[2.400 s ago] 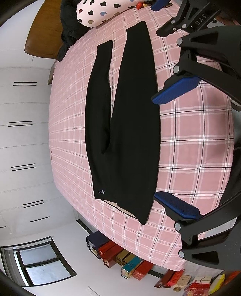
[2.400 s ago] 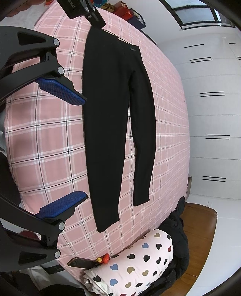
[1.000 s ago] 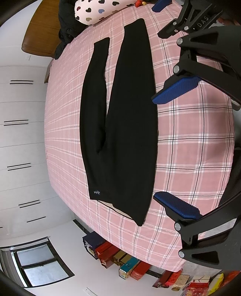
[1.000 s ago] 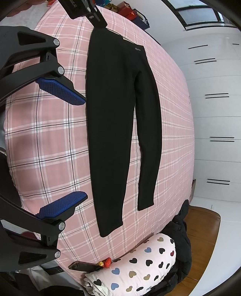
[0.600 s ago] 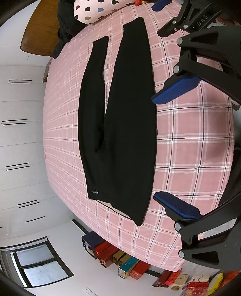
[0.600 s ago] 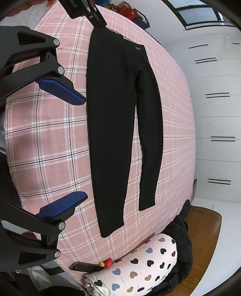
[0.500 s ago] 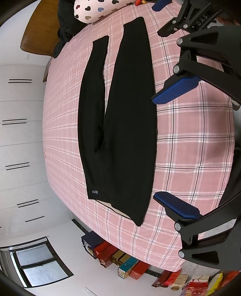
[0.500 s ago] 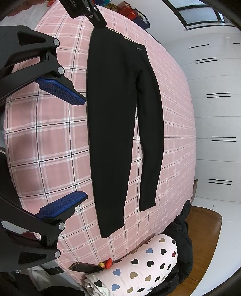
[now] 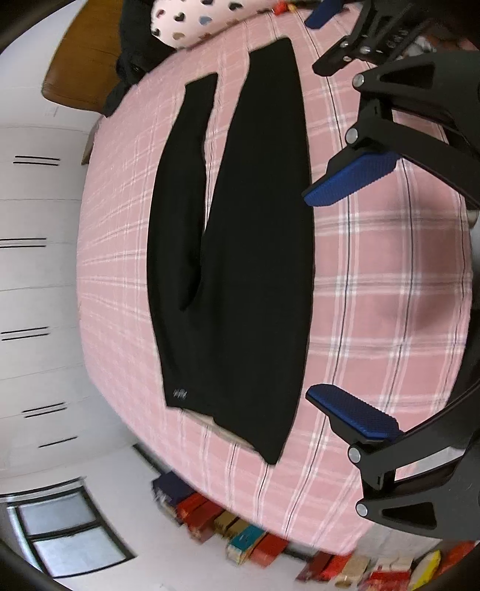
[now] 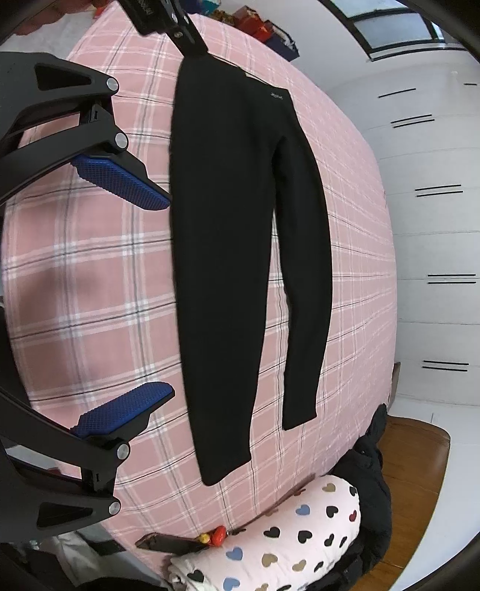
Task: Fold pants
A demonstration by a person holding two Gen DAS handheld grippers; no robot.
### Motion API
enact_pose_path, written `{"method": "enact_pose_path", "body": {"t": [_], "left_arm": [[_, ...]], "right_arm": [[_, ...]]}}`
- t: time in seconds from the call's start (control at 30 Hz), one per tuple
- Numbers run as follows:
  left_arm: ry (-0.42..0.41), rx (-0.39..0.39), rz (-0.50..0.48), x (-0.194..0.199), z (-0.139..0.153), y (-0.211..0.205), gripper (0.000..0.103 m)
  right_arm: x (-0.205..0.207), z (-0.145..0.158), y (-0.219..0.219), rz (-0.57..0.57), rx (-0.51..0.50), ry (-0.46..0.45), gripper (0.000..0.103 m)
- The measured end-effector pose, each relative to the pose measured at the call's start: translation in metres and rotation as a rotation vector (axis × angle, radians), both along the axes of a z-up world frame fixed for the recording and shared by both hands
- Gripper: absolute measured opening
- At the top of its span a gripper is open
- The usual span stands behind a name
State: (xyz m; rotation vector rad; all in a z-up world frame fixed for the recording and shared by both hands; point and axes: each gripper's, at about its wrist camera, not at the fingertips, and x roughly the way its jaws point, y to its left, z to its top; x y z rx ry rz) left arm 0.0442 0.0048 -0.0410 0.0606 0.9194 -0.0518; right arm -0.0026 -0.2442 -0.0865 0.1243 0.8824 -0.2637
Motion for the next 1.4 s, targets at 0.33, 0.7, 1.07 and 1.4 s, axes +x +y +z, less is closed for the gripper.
{"method": "enact_pose_path", "body": {"t": [0.33,0.7,1.07,1.4], "left_arm": [[0.017,-0.174,0.207,0.176,-0.016,0.122,0.095],[0.087,-0.103,0.434,0.381,-0.082,0.224,0.095],[0.273,-0.112,0.480,0.461,-0.165,0.246,0.089],[0.259,-0.133,0.427,0.458,-0.165,0.230,0.011]], "right_arm": [[0.126,-0.040,-0.184,-0.097,-0.120,0.021,0.092],[0.281,-0.101,-0.332,-0.204,0.076,0.024,0.092],[0.331,-0.129,-0.363,-0.239,0.081,0.053,0.092],[0.358,-0.145,-0.374,-0.224,0.104,0.130,0.087]]}}
